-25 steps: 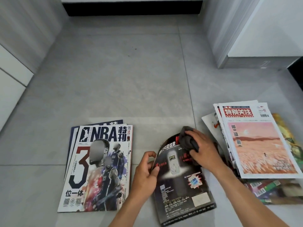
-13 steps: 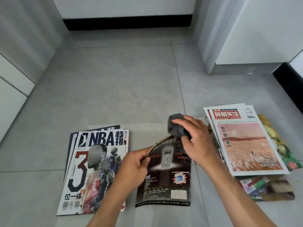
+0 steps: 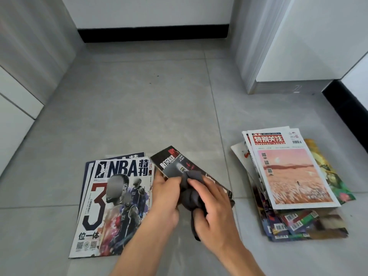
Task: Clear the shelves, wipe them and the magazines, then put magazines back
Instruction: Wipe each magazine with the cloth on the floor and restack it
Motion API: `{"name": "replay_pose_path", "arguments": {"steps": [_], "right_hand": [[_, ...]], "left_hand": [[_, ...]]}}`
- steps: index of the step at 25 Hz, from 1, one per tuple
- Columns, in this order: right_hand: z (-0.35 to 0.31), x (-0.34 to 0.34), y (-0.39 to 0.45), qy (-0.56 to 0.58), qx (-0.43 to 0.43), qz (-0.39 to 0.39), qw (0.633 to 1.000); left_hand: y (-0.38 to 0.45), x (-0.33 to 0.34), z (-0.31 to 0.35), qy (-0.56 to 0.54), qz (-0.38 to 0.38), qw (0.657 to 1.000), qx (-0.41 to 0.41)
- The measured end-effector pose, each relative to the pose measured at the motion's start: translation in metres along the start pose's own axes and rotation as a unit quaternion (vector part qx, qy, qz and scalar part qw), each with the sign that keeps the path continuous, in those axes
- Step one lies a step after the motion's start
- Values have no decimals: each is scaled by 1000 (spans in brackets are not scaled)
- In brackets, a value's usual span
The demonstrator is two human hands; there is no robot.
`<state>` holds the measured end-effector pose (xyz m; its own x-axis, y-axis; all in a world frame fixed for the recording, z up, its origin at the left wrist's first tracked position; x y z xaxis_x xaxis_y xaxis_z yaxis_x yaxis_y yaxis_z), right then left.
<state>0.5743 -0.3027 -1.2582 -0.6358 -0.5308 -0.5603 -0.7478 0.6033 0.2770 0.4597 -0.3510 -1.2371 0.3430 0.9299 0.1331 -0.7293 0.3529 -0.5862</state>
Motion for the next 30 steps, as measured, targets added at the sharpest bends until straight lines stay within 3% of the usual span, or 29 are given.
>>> {"name": "replay_pose_path", "arguments": {"steps": [4, 9, 12, 15, 17, 19, 21, 23, 24, 27, 30], "right_hand": [[6, -3, -1, -174, -56, -36, 982], [52, -28, -23, -263, -38, 44, 963], [61, -40, -20, -264, -64, 89, 958], [53, -57, -2, -146, -80, 110, 980], [47, -75, 11, -20, 1, 157, 987], [49, -94, 20, 137, 134, 231, 954], [65, -119, 23, 286, 259, 328, 862], [90, -146, 19, 372, 365, 371, 768], [105, -157, 15, 385, 400, 379, 740], [149, -183, -5, 309, 473, 400, 722], [159, -191, -19, 34, 527, 350, 773]], "left_hand": [[-2, 0, 7, 6, 29, 999, -25], [12, -17, 22, -40, 57, 995, -68], [16, -25, 25, -46, 36, 993, -100], [16, -27, 22, -74, -26, 989, -121], [12, -23, 22, -97, -99, 985, -106], [7, -16, 21, -96, -158, 979, -81], [6, -9, 16, -61, -173, 980, -73], [11, -8, 3, -34, -164, 982, -89], [14, -9, -3, -25, -159, 982, -98], [18, -12, -22, 1, -140, 984, -112], [22, -15, -39, 42, -115, 985, -118]]}}
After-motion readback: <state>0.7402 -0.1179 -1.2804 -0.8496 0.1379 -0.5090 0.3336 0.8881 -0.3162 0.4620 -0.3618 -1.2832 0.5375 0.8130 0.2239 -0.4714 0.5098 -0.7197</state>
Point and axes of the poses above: each hand's wrist, its own y-axis towards the middle knuckle, its own x-axis out of the palm, z = x × y, the point moved 2 cm from there along y, towards the middle knuckle, and after that the axes turned 5 degrees about y, right-handed, at the moved point
